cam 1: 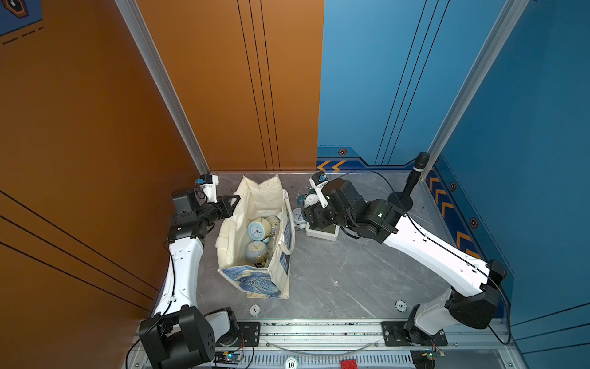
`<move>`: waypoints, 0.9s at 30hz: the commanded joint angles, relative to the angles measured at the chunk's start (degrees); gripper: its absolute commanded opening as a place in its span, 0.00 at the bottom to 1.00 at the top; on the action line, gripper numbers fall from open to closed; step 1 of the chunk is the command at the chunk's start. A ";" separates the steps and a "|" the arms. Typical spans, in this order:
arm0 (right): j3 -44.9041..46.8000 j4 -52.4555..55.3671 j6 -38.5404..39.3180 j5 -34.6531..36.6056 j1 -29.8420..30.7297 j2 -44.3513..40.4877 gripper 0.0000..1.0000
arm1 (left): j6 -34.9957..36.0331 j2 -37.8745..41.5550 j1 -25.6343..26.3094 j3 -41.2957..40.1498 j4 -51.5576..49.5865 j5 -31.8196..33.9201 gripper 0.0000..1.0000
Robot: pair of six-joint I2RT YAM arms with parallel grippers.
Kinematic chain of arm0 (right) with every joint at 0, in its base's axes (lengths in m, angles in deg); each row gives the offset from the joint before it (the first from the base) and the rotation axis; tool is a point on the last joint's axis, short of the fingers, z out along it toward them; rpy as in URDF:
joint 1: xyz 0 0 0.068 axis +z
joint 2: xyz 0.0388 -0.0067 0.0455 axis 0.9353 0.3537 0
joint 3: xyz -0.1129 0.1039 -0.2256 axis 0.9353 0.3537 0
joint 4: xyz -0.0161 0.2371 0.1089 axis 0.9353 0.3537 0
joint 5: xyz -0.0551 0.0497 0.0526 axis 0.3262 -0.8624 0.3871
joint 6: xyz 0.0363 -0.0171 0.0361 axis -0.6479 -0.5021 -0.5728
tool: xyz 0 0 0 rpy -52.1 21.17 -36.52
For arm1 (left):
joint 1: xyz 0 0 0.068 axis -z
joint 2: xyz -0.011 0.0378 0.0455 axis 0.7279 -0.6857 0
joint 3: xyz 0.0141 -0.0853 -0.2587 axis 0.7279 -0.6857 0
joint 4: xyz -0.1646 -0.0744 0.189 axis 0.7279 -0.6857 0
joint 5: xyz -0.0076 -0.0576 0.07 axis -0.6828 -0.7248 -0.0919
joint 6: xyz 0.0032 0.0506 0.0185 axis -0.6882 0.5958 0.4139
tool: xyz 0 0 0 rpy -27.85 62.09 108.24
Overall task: Put the alarm clock into the canvas bag
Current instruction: Place the alarm at the canvas bag.
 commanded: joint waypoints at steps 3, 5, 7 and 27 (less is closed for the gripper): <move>-9.35 -1.05 2.75 -2.24 3.44 4.44 0.77 | 1.45 1.72 0.09 -0.34 -1.36 0.49 0.00; -12.21 -1.62 3.28 -3.29 4.61 6.23 0.77 | 1.47 1.85 0.10 -0.38 -1.35 0.62 0.00; -15.35 -2.05 3.58 -4.45 5.66 8.34 0.77 | 1.51 2.11 0.10 -0.43 -1.28 0.79 0.00; -34.17 -0.41 3.10 -10.27 6.36 32.51 0.78 | 1.53 2.55 0.01 -0.60 -1.19 0.97 0.00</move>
